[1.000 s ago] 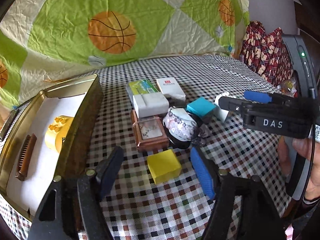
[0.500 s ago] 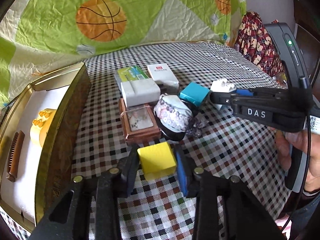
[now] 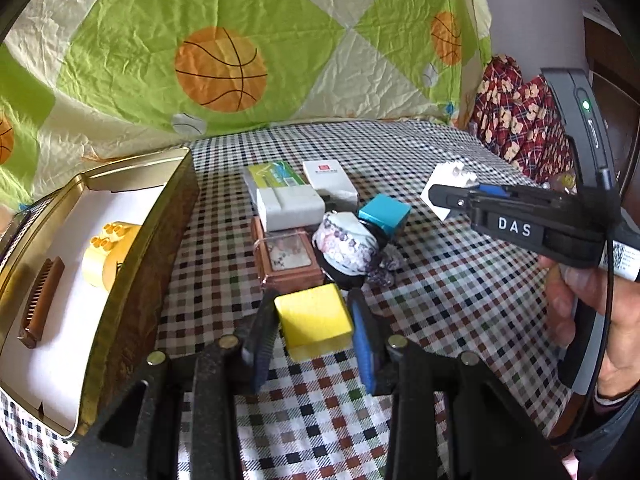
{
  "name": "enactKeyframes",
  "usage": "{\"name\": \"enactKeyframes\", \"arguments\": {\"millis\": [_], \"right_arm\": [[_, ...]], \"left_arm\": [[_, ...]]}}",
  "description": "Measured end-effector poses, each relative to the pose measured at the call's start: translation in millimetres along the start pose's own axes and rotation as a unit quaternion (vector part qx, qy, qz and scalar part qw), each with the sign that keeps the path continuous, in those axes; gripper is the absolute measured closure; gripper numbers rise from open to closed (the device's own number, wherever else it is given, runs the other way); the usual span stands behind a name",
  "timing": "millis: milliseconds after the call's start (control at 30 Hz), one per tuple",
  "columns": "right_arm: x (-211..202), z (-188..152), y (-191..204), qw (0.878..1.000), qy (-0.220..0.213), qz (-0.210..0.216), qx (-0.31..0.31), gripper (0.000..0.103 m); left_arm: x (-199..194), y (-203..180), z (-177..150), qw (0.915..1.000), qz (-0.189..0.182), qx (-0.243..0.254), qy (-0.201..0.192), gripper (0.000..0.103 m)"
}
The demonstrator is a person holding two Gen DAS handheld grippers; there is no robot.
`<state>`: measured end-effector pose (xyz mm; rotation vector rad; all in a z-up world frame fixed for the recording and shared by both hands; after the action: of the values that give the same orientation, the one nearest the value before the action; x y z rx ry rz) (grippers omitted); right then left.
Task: Organize rigid objects
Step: 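Lift the yellow cube with the left tool while the right tool lifts the white brick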
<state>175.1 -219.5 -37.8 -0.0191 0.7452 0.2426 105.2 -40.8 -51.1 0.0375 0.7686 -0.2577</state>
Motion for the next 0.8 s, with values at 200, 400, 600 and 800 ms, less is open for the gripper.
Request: {"name": "enactKeyframes", "arguments": {"millis": [200, 400, 600, 800], "right_arm": [[-13.2, -1.3, 0.5, 0.999, -0.04, -0.009, 0.003, 0.069], [-20.5, -2.3, 4.6, 0.998, -0.063, -0.004, -0.002, 0.069], [-27.8, -4.4, 6.8, 0.996, -0.084, -0.011, -0.007, 0.069], [-35.1, -5.9, 5.8, 0.994, -0.104, -0.011, -0.005, 0.069]], "left_arm": [[-12.6, 3.2, -0.5, 0.9989, 0.01, -0.018, -0.042, 0.069], [-24.3, 10.7, -1.9, 0.996, 0.016, -0.037, -0.079, 0.069], [-32.7, 10.9, -5.5, 0.9932, 0.027, -0.042, -0.105, 0.069], [-38.3, 11.4, -6.5, 0.9914, 0.032, -0.045, -0.118, 0.069]]}}
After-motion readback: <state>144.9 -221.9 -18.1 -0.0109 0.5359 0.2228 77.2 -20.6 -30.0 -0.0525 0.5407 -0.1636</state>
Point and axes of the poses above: each gripper's, at about its wrist camera, not at the fingertips, and x roughly the way its jaws point, y to its left, z to its top, the point moved 1 cm from there along x, roughly the way its jaws point, and after that the axes turned 4 degrees about y, right-handed, at the moved point
